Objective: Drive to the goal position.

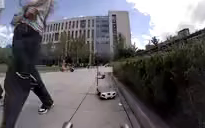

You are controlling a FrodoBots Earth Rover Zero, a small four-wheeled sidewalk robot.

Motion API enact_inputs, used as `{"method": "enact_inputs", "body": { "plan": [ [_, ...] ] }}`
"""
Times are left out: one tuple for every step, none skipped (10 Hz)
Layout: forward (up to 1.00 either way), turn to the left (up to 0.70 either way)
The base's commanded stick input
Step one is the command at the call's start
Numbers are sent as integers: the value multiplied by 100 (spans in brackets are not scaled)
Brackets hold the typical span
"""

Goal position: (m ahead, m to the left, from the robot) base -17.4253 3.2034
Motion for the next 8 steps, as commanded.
{"method": "enact_inputs", "body": {
  "plan": [
    [5,1],
    [5,1],
    [5,0],
    [5,1],
    [5,1],
    [5,1],
    [5,1],
    [5,0]
  ]
}}
